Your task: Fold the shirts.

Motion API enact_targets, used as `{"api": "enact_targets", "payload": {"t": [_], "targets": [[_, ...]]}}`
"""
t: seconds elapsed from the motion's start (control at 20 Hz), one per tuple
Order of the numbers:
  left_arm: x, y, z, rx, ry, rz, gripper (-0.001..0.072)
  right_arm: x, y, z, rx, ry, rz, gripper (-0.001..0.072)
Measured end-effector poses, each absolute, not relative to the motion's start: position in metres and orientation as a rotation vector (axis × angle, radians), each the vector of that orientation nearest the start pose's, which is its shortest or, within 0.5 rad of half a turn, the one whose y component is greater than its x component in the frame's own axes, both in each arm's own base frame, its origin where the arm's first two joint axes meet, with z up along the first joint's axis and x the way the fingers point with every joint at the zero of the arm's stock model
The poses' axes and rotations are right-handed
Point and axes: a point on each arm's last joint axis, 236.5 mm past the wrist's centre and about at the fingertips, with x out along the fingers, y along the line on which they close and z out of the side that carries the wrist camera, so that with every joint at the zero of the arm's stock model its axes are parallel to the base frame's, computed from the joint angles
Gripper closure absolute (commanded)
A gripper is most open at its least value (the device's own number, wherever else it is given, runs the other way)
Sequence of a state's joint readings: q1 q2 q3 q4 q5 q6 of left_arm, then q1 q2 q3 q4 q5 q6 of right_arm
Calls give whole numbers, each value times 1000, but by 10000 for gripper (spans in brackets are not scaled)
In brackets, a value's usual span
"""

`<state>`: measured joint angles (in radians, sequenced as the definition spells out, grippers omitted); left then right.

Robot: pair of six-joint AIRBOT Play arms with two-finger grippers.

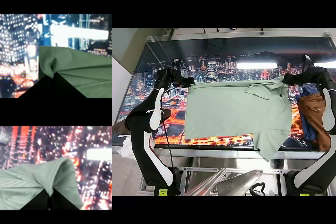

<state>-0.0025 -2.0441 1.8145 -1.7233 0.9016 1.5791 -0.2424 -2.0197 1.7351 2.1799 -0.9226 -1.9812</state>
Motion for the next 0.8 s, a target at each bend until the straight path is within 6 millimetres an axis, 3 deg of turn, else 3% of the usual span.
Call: {"api": "enact_targets", "payload": {"t": [0.35,0.4,0.45,0.5,0.55,0.6,0.7,0.8], "targets": [[589,-34,-108,-132,1132,-64,691,578,-26,-103,357,1076,210,691],[589,-35,-109,-131,1132,-66,681,578,-23,-103,356,1078,212,655],[589,-36,-109,-129,1132,-68,476,579,-22,-104,351,1077,213,486],[589,-38,-109,-128,1130,-70,94,580,-22,-103,343,1074,212,356],[589,-39,-108,-128,1131,-72,9,580,-21,-102,346,1073,213,276],[587,-41,-107,-128,1137,-77,9,581,-19,-99,350,1069,211,223],[579,-37,-103,-124,1169,-75,9,580,-18,-86,358,1063,213,227],[565,-30,-89,-127,1210,-68,9,578,-22,-56,375,1037,204,230]]}}
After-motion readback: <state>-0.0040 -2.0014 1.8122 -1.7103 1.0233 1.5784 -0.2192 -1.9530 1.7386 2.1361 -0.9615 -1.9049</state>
